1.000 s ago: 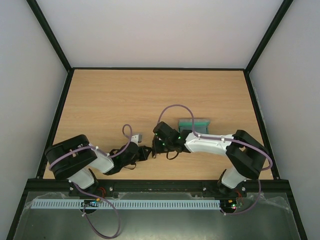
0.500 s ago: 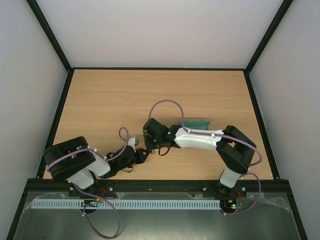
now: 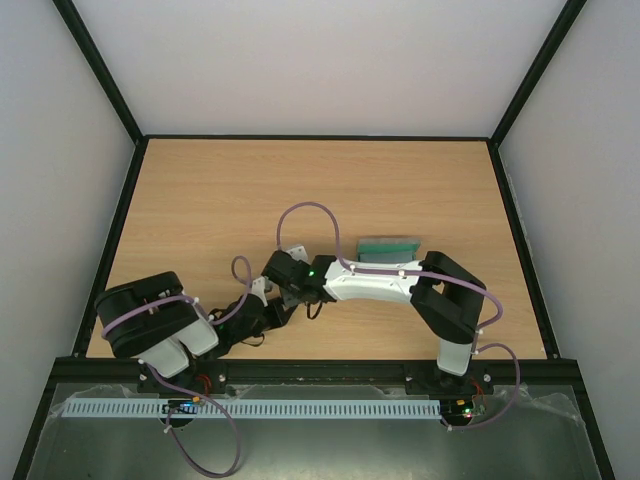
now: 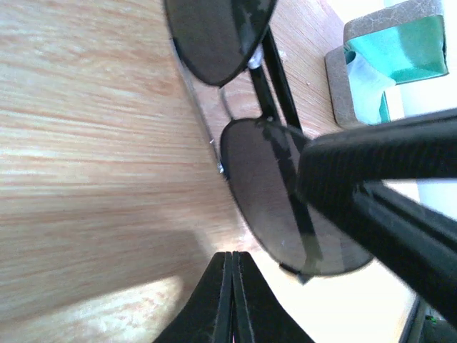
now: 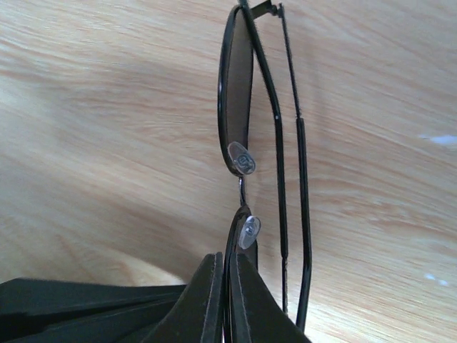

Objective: Organize the sunglasses
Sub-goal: Adjust the sunglasses at the center of the board.

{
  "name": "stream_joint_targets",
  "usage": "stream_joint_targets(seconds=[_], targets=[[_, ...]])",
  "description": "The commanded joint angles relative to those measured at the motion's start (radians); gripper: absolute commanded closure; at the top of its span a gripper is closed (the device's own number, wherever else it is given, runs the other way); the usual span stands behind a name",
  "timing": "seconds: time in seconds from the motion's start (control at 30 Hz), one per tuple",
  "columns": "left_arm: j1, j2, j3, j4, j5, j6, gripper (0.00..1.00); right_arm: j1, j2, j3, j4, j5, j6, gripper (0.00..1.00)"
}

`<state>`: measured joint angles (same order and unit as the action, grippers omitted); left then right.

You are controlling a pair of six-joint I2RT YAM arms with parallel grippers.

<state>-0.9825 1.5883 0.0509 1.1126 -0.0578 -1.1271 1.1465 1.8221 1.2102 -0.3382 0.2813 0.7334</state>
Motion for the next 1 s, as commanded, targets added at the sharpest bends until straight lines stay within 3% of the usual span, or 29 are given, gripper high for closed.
stream_joint_targets(seconds=[0.0,0.27,0.5,0.7,0.97], targets=[[-0.008,-0.024,-0.176,-0.131,0.009,-0.024,0.98,0.020,0.042,0.059,-0.189,0.202,-0.001,0.96],[-0.008,-0.462,-0.154,-0.606,-0.081,-0.007,0.97,0.068,0.160,0.189,-0.329,0.401,-0.001,0.95],[-0.004,-0.827,-0.118,-1.001,-0.152,-0.005,0.96,0.086,0.220,0.239,-0.318,0.377,-0.022,0.81],[-0.004,-0.935,-0.122,-1.080,-0.146,-0.016,0.96,0.094,0.175,0.223,-0.280,0.309,-0.042,0.70],[-0.004,-0.848,-0.077,-1.043,-0.152,0.001,0.96,0.085,0.039,0.180,-0.224,0.223,-0.092,0.67]])
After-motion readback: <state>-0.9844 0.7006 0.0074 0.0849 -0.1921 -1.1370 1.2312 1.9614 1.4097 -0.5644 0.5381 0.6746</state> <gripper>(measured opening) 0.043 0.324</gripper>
